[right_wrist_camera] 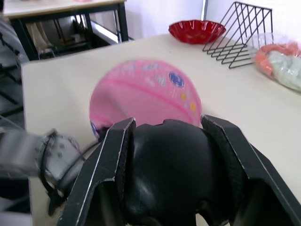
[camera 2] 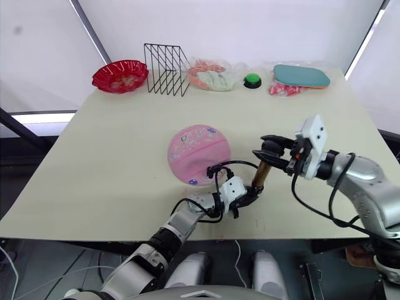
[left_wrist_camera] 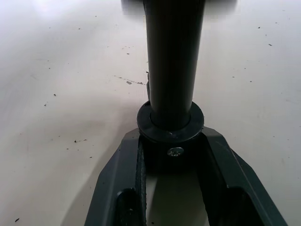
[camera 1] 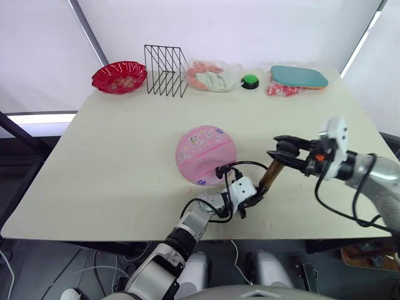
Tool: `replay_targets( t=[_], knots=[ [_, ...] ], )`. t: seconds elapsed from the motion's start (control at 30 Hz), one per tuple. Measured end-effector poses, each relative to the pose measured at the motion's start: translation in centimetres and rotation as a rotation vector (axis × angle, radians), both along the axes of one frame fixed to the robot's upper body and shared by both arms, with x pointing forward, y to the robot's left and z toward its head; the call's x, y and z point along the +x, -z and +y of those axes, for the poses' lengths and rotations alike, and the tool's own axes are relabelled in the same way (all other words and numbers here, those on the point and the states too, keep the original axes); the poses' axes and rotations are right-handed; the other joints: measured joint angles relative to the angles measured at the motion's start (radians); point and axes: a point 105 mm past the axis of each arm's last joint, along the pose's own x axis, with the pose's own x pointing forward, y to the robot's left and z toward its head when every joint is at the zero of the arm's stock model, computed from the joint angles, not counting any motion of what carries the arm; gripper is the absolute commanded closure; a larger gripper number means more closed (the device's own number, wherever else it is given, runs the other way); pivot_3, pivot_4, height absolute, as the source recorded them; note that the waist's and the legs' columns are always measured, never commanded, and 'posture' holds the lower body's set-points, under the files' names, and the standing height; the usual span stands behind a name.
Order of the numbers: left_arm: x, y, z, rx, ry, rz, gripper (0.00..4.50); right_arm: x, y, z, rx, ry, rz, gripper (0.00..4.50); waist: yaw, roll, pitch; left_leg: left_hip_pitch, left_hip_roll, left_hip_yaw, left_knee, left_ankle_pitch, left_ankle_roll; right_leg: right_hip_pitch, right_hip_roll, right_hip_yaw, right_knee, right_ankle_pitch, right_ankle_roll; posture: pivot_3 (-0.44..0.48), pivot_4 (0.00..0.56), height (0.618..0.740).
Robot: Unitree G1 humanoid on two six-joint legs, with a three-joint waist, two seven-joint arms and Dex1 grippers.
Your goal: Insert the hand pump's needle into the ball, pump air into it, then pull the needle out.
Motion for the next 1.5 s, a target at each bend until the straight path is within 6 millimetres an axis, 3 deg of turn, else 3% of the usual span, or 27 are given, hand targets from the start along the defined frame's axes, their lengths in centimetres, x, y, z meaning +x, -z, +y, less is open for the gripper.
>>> replay_targets(
  t=[0.1,0.33,0.57,0.67,0.7,0.87,1.03,1.23,1.43,1.5],
  knots=[
    [0.0,0.2,0.3,0.009,-0.009,0.011,3.55,0.1,2.2,0.7,-0.021,-0.013,-0.027,2.78,-0.007,-0.001,-0.003,0.006,0.000,0.001,-0.004,0.000,-0.001,0.006,-0.001,0.002,0.000,-0.003,-0.001,0.000,0.150,0.740],
    [0.2,0.2,0.5,0.011,-0.018,0.015,3.55,0.4,2.0,0.9,-0.037,-0.012,-0.063,2.78,-0.011,0.001,-0.003,0.007,0.001,-0.002,-0.005,-0.001,-0.001,0.006,0.000,0.004,0.000,-0.003,-0.001,0.000,0.150,0.740],
    [0.1,-0.6,0.0,-0.002,0.013,-0.005,3.55,0.4,-1.3,-1.0,-0.072,0.006,-0.002,2.81,-0.004,0.007,0.011,0.001,-0.001,-0.001,-0.004,0.000,0.000,-0.001,-0.003,0.004,0.000,-0.001,0.003,0.000,0.150,0.740],
    [0.1,-0.8,-0.2,-0.009,0.032,-0.017,3.55,-0.1,-4.2,-1.3,-0.068,0.000,-0.005,2.81,0.001,0.008,0.012,-0.010,-0.002,0.001,-0.002,0.000,0.000,-0.011,-0.004,0.003,0.000,0.000,0.003,0.000,0.150,0.740],
    [0.0,-0.9,-0.3,-0.012,0.036,-0.021,3.55,-0.2,-6.2,-1.5,-0.062,0.003,-0.009,2.81,0.004,0.010,0.014,-0.014,-0.003,0.001,0.000,0.000,0.000,-0.014,-0.004,0.003,0.000,0.000,0.002,0.000,0.150,0.740],
    [-0.2,-0.9,-0.5,-0.010,0.046,-0.021,3.55,-1.4,-11.2,-2.1,-0.047,-0.012,-0.046,2.81,0.016,0.006,0.019,-0.015,-0.003,0.001,0.000,0.000,0.000,-0.014,-0.003,0.002,0.000,0.000,0.001,0.000,0.150,0.740],
    [-0.2,-0.9,-0.5,-0.013,0.049,-0.027,3.55,-1.9,-13.0,-1.9,-0.037,-0.021,-0.043,2.81,0.016,0.008,0.021,-0.016,-0.003,0.001,0.000,0.000,0.000,-0.015,-0.004,0.002,0.000,0.000,0.001,0.000,0.150,0.740],
    [-0.2,-0.8,-0.4,-0.008,0.045,-0.025,3.55,-1.6,-11.6,-1.3,0.031,-0.012,-0.052,2.81,0.015,0.005,0.019,-0.014,-0.003,0.002,0.000,0.000,0.001,-0.014,-0.003,0.002,0.000,0.000,0.002,0.000,0.150,0.740],
    [-0.2,-0.5,0.0,0.002,0.030,-0.015,3.55,-0.7,-6.2,-0.8,0.024,0.005,-0.037,2.81,0.010,-0.001,0.011,-0.010,-0.001,0.002,-0.001,0.000,0.000,-0.012,0.000,0.002,0.000,0.000,0.002,0.000,0.150,0.740],
    [-0.2,-0.1,0.4,0.014,0.013,0.002,3.55,0.1,-1.8,-0.1,0.007,0.008,-0.041,2.81,-0.006,-0.005,0.000,-0.006,0.000,0.003,-0.003,0.000,0.000,-0.007,0.000,0.002,0.000,0.000,0.002,0.000,0.150,0.740]
  ],
)
